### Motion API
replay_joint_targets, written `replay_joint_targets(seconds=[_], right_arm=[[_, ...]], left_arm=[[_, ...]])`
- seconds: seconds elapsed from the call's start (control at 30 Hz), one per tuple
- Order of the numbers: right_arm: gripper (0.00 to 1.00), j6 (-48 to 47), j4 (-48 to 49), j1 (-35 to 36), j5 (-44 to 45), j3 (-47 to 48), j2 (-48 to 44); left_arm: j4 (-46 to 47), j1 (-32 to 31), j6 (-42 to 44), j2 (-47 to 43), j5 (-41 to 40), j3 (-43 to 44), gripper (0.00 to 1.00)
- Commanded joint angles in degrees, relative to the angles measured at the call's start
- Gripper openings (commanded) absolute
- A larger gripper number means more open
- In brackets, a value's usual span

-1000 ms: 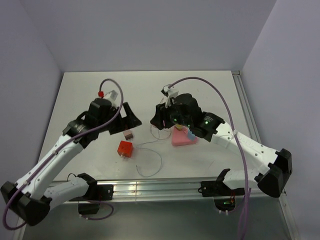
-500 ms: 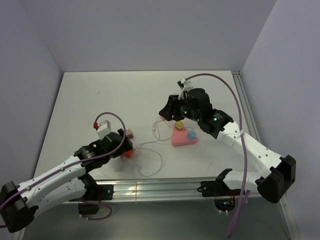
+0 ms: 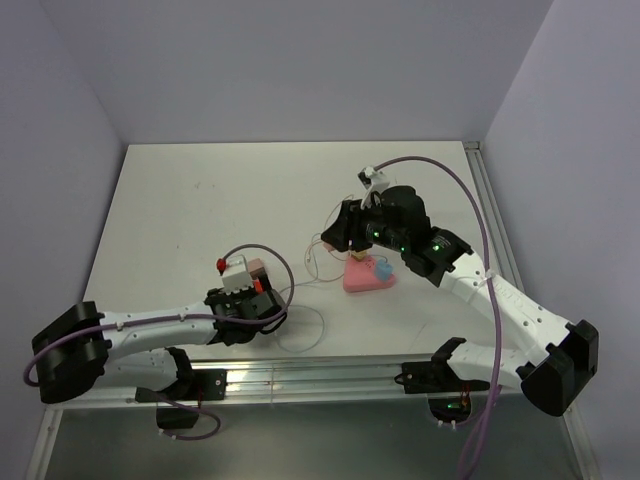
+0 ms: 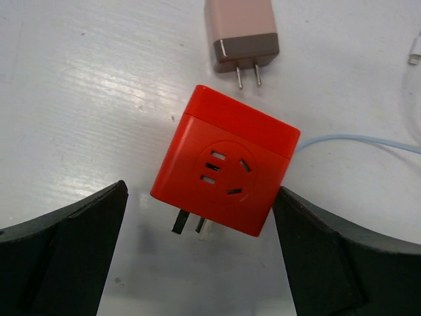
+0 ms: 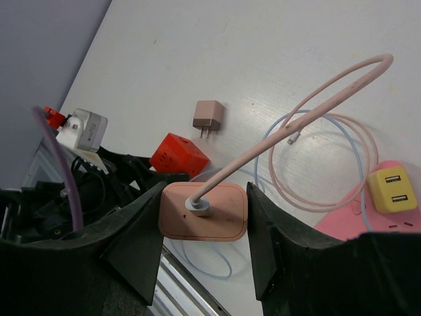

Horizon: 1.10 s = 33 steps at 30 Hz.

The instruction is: Insert the plug

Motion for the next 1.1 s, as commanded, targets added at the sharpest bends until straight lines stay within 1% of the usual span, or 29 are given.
replay_joint_targets(seconds=[0.0, 0.1, 0.13, 0.2, 0.23, 0.3, 0.33, 0.37, 0.43, 0.47, 0.53, 0.57, 0.7, 0.83, 0.87, 1.0, 1.07], right_arm=[[0.0, -1.0, 3.0, -0.4, -1.7, -0.2, -1.5], [0.0, -1.1, 3.4, -0.4, -1.8, -0.6, -1.6], [0.0, -1.2, 3.5, -0.4, -1.8, -0.8, -1.8], [0.0, -1.2, 3.5, -0.3, -1.9, -0.8, -1.6], [0.0, -1.3, 3.5, -0.4, -2.2, -0.8, -1.1], [0.0, -1.3, 3.1, -0.4, -2.7, -0.1, -0.4], [0.0, -1.5, 2.8, -0.4, -3.3, 0.2, 0.2], [0.0, -1.6, 2.5, -0.4, -3.6, 0.5, 0.5], [0.0, -1.7, 2.2, -0.4, -3.8, 0.7, 0.9], [0.0, -1.6, 2.2, -0.3, -3.8, 0.7, 0.9], [0.0, -1.6, 2.5, -0.3, -3.7, 0.3, 0.7], [0.0, -1.5, 2.6, -0.4, -3.6, 0.1, 0.7], [0.0, -1.8, 1.7, -0.4, -2.8, -0.5, 0.3], [0.0, -2.7, 0.7, -0.2, -2.5, -1.2, 0.5], [0.0, -2.8, 0.7, 0.0, -2.8, -1.4, 0.4], [0.0, -2.8, 0.7, 0.3, -2.9, -1.9, 0.4], [0.0, -2.6, 1.1, 0.2, -3.1, -2.4, 0.3]], left_arm=[[-4.0, -1.1, -5.1, 3.3, -7.2, 3.1, 0.98], [-5.6, -1.1, -7.7, 6.8, -8.9, 4.2, 0.95], [-5.0, -1.1, -6.6, 7.5, -9.3, 4.5, 0.95], [-3.6, -1.1, -5.4, 9.0, -9.3, 4.4, 0.92], [-0.7, -1.1, -2.9, 9.3, -8.9, 4.0, 0.9], [2.6, -1.0, -0.3, 10.1, -7.0, 3.6, 0.78], [5.6, -0.8, 2.0, 10.3, -6.2, 3.3, 0.72], [7.8, -0.7, 3.8, 10.8, -3.9, 2.9, 0.61], [13.4, -0.2, 8.6, 11.3, -1.7, 2.2, 0.52], [14.9, 0.0, 10.1, 11.6, 0.4, 1.8, 0.31], [17.4, 0.3, 12.8, 12.2, 1.9, 1.5, 0.03], [17.9, 0.3, 13.3, 12.4, 2.2, 1.5, 0.0], [22.0, 0.3, 17.8, 13.5, 6.4, 0.5, 0.0], [29.4, -0.2, 22.0, 13.1, 12.0, -1.9, 0.0], [33.1, -0.5, 23.1, 12.8, 13.0, -2.3, 0.0], [38.1, -2.8, 27.7, 12.3, 16.2, -4.4, 0.0], [38.6, -3.1, 28.4, 13.2, 17.5, -4.7, 0.0]])
